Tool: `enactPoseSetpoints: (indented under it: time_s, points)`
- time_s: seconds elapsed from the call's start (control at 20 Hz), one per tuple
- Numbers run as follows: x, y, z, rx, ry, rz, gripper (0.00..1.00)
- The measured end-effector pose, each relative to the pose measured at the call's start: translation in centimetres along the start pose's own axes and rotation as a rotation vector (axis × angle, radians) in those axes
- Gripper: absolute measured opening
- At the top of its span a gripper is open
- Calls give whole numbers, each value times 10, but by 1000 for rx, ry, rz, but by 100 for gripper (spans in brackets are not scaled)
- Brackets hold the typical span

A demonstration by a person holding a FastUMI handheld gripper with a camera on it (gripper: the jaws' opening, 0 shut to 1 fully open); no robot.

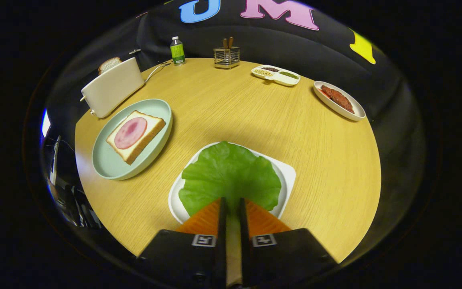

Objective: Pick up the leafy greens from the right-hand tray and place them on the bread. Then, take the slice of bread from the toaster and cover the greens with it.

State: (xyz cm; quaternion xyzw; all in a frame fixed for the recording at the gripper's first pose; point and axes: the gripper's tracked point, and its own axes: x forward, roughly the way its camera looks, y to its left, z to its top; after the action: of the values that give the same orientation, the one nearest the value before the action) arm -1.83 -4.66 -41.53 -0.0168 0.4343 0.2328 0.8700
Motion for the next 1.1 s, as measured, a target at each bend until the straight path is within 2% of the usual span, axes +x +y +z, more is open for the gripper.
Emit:
enactPoseSetpoints:
  time_s: [0.05,0.15,0.5,0.75,1.1]
  points:
    - [0,1,1,5,-1,2,8]
    - [-7,2,4,26,-14,8,6]
    - [-61,13,49,34,-147,-32,5]
    - [-87,60,95,56,-212,-5,5]
    - [-84,140,145,44,-247,66,5]
